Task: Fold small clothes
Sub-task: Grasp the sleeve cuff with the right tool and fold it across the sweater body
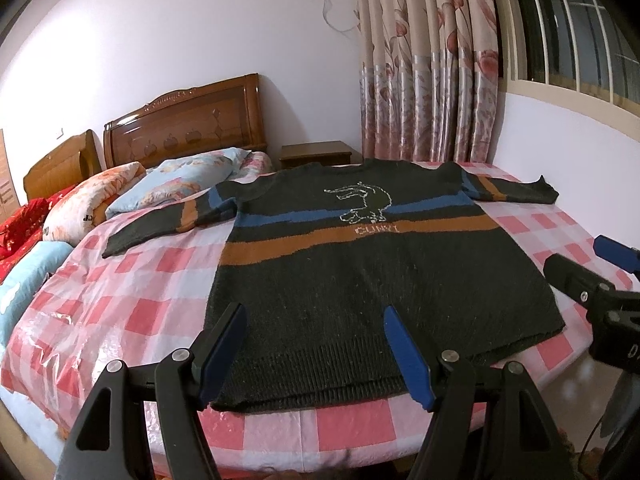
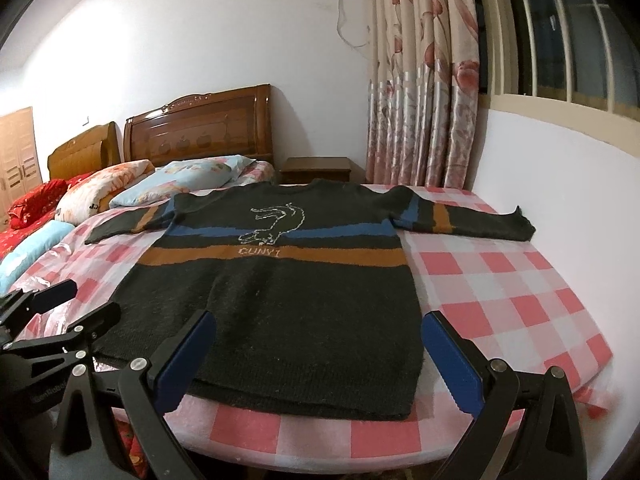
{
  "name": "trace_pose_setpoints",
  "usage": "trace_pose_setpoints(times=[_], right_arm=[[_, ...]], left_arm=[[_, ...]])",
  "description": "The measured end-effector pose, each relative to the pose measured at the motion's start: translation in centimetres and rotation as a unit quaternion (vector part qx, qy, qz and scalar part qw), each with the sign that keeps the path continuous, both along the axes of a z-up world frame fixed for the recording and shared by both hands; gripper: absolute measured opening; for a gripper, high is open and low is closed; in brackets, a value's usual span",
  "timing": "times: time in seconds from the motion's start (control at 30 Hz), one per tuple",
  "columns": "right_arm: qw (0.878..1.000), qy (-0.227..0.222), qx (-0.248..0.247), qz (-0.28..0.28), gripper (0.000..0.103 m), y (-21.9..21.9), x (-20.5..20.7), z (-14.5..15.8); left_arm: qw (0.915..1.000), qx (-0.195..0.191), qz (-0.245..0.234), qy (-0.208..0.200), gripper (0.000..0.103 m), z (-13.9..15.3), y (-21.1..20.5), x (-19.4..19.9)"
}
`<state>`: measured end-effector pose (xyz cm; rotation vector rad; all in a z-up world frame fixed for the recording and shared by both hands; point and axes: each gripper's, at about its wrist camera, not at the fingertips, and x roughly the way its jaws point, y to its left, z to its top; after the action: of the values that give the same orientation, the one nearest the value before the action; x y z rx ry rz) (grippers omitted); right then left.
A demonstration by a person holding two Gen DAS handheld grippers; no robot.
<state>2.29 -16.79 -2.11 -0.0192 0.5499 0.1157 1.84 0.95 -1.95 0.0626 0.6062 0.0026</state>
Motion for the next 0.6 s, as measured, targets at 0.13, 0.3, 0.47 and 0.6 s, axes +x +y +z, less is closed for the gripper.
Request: trace_pose_setpoints(times=[0.13, 0.3, 0.47, 0.6], right_arm=[[1.0, 0.009, -0.001, 0.019, 0.103, 0.2, 1.4, -0.1], [0.998, 0.046, 0.048, 0.001, 0.103, -3.1, 6.8, -0.8], [0.985, 0.103, 0.086, -0.107, 0.103, -11.0, 15.3, -2.6], [0.967, 0.121, 0.105, -0.197, 0.103, -18.0, 21.2, -3.9]], left_arm=[[0.9999, -0.004, -0.009, -0.006, 0.073, 0.5, -0.1, 1.8], [0.9985, -0.039, -0.038, 0.009, 0.072, 1.3, -0.4, 8.5], [0.9958, -0.034, -0.043, 0.073, 0.072, -0.4, 0.0, 19.1], [0.9949, -0.026, -0.012, 0.097, 0.072, -2.9, 1.4, 24.5]])
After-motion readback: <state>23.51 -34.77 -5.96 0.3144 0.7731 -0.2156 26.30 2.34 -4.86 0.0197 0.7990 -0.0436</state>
